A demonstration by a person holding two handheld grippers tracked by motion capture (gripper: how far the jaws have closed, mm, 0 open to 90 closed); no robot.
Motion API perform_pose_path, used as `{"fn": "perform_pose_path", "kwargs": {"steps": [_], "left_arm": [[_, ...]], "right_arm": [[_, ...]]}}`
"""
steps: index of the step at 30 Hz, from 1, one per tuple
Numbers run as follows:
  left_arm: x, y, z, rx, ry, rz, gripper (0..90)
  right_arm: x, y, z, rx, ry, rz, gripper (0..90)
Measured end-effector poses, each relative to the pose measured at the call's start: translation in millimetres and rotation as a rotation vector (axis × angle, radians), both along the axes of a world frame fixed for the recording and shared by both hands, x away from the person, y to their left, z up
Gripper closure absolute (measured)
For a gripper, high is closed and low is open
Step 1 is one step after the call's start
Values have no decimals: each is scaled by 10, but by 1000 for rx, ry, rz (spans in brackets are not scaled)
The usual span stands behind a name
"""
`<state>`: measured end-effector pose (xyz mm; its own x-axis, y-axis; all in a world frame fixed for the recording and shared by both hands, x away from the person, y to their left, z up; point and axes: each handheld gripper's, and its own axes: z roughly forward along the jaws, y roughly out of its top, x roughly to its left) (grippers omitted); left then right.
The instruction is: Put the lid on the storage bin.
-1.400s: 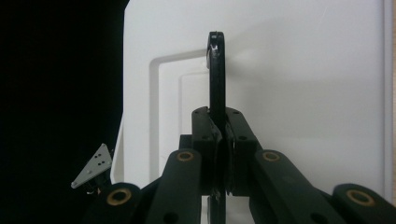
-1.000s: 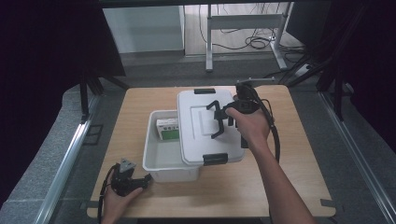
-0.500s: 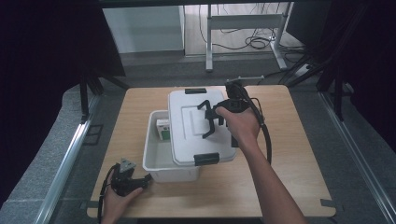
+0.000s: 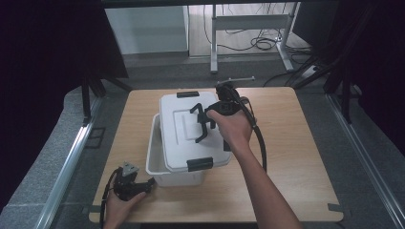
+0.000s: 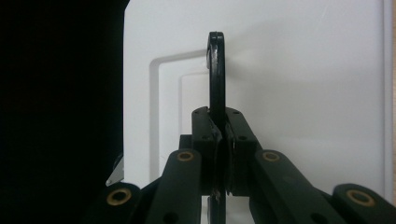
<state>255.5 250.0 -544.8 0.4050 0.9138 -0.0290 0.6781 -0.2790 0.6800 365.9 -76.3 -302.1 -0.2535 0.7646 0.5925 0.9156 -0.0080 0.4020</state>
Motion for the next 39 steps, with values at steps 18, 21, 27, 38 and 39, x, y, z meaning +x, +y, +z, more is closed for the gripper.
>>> {"fn": "perform_pose_path", "kwargs": {"steps": [18, 21, 27, 38, 39], "left_arm": [[-1, 2, 1, 3, 1, -3, 131], [-1, 1, 1, 2, 1, -3, 131], [-2, 1, 1, 3, 1, -4, 131], [-4, 1, 1, 2, 1, -5, 131], [-3, 1, 1, 2, 1, -6, 130]], "right_arm": [[9, 227, -65, 15, 18, 6, 849], [14, 282, -86, 16, 25, 2, 849], [29, 423, -165, 1, 39, 6, 849], [59, 560, -239, -32, 63, -37, 849], [59, 563, -229, -35, 62, -43, 849]]}}
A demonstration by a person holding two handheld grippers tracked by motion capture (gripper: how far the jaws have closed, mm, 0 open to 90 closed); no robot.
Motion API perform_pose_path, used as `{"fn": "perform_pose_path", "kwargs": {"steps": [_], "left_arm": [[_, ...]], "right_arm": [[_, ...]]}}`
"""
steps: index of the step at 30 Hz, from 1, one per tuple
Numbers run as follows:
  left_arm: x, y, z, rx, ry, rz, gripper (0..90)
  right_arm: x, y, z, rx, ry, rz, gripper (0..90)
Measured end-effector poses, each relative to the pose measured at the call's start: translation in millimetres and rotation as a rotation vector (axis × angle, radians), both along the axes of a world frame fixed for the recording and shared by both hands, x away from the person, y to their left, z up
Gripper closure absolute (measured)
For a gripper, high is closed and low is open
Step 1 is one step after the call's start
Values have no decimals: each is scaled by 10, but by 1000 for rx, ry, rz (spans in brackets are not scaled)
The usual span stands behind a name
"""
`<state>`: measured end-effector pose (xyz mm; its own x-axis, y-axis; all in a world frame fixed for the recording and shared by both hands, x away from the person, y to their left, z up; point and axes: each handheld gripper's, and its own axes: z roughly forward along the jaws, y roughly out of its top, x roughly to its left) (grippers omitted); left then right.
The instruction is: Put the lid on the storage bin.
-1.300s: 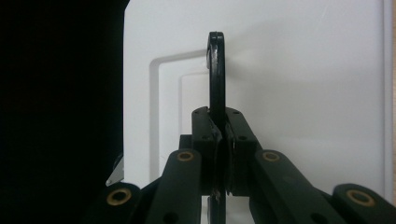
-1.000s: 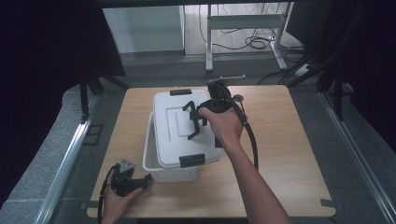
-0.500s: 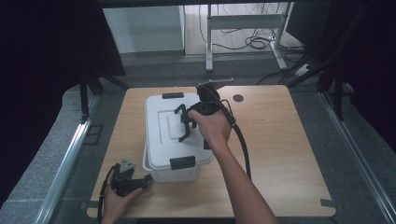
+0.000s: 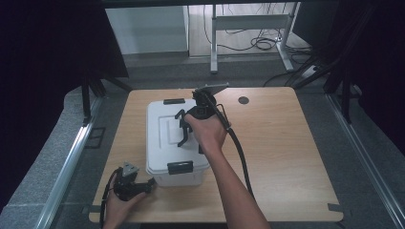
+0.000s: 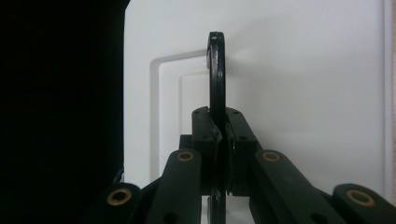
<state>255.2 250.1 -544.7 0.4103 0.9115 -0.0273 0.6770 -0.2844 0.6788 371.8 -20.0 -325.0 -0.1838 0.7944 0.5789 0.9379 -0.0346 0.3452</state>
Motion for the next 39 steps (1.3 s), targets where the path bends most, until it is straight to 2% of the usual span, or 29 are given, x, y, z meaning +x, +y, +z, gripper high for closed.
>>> {"fn": "perform_pose_path", "kwargs": {"steps": [4, 18, 29, 35, 39], "left_arm": [[-1, -1, 0, 0, 0, -1, 130], [-7, -4, -2, -4, -1, -3, 130], [-6, -7, -1, -2, -1, -3, 130], [-4, -8, -1, -1, -1, -3, 130], [-4, -7, 0, -1, 1, -5, 130]], "right_arm": [[11, 16, 17, -14, 5, -17, 850], [78, 79, -118, -39, 54, -67, 849], [150, 138, -283, -35, 80, -93, 848], [173, 150, -387, -4, 99, -107, 843], [165, 168, -399, -18, 96, -96, 841]]}}
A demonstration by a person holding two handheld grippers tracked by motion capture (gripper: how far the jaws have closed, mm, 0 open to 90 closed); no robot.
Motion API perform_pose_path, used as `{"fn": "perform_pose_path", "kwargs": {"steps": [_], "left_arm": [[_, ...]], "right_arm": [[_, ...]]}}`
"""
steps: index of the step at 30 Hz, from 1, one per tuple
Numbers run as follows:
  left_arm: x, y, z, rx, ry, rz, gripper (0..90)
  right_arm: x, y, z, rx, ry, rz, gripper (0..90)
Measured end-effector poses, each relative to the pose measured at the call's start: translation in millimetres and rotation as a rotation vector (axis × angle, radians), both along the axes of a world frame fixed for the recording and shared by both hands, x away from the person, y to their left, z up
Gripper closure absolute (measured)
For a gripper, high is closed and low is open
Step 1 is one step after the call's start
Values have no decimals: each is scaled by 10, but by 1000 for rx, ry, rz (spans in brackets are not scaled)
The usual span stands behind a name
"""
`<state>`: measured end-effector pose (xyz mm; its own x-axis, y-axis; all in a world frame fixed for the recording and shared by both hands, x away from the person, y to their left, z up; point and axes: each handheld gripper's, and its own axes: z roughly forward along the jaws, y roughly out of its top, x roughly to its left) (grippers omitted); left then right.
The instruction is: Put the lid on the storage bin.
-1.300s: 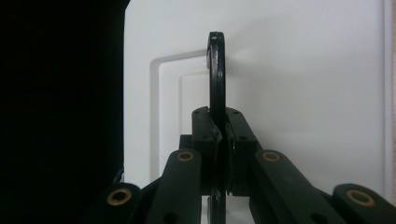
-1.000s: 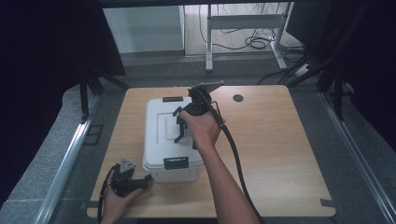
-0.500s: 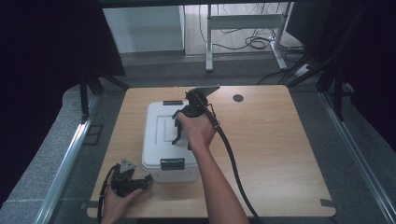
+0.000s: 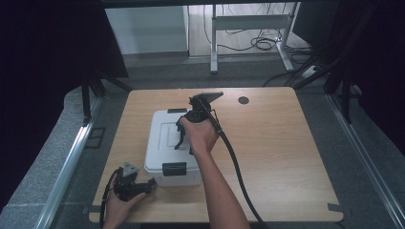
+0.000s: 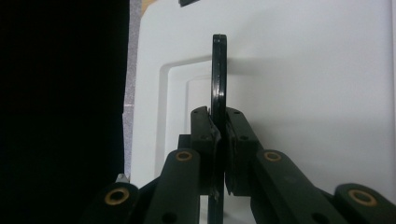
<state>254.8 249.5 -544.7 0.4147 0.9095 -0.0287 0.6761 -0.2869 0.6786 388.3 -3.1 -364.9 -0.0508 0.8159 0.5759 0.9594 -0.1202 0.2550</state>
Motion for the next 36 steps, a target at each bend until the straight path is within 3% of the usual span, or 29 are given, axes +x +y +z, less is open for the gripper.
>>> {"fn": "perform_pose_path", "kwargs": {"steps": [8, 11, 16, 21, 30, 36], "left_arm": [[-1, -2, -1, -3, -1, 2, 131], [-1, -2, -1, -3, -2, 2, 130], [-1, -2, -1, -2, -1, 2, 130], [0, -2, -1, -2, -1, 2, 131], [-1, -3, 0, -2, -1, 2, 130], [-1, -2, -1, -2, -1, 2, 130]], "right_arm": [[-14, -13, -48, 3, 0, 11, 833], [-12, -23, -55, 0, -13, 27, 778], [-20, -123, -34, -21, -94, 64, 630], [-53, -285, -15, 5, -166, 107, 533], [-173, -634, 30, 21, -283, 149, 517], [-275, -951, 29, 30, -325, 144, 510]]}}
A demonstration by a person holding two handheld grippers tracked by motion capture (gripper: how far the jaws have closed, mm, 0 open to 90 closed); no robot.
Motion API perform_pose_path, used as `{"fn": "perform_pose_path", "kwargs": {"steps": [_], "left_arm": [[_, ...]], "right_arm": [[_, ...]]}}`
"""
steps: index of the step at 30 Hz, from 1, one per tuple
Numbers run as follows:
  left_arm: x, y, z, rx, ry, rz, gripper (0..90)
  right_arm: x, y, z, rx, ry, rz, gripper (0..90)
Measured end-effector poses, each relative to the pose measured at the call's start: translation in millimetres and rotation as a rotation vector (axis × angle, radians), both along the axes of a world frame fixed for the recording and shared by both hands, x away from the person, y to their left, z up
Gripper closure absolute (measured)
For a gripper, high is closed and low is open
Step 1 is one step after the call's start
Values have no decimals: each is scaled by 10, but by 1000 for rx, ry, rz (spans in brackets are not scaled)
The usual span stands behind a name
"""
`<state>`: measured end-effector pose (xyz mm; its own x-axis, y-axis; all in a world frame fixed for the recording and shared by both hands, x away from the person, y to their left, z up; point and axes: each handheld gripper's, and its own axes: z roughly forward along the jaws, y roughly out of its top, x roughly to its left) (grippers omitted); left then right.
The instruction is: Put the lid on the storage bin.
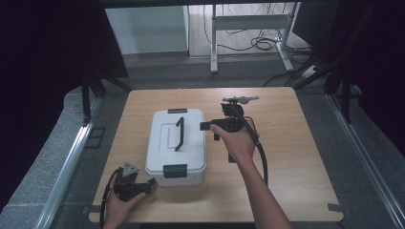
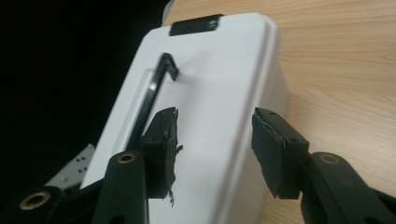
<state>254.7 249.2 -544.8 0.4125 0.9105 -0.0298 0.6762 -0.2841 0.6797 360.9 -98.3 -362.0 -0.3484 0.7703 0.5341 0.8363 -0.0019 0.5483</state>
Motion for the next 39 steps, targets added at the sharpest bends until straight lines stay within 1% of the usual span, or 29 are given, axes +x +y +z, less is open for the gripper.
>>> {"fn": "perform_pose_path", "kwargs": {"steps": [4, 5, 10, 14, 20, 26, 28, 33, 34, 37, 39], "left_arm": [[0, 0, 0, 0, 0, 0, 130], [0, 0, 0, 0, 0, 0, 130], [0, -1, -2, -1, -2, 1, 130], [0, -1, -3, -1, -3, 1, 130], [0, -1, -3, -1, -3, 1, 130], [0, -1, -3, -1, -3, 1, 130], [0, -1, -3, -1, -3, 1, 130], [0, -1, -3, -1, -3, 1, 130], [0, -1, -3, -1, -3, 1, 130], [0, -1, -3, -1, -3, 1, 130], [0, -1, -3, -1, -3, 1, 130]], "right_arm": [[-85, -217, -59, -3, -33, -5, 505], [-114, -289, -86, 3, -40, -6, 504], [-226, -571, -224, 19, -60, -19, 485], [-318, -754, -334, 29, -65, -24, 477], [-475, -1000, -556, 48, -75, -26, 471], [-625, -1231, -743, 51, -69, -43, 465], [-675, -1319, -810, 44, -68, -48, 464], [-761, -1480, -967, 44, -49, -59, 464], [-772, -1509, -1002, 37, -42, -61, 463], [-778, -1545, -1041, 23, -36, -61, 463], [-779, -1549, -1057, 30, -34, -60, 463]]}}
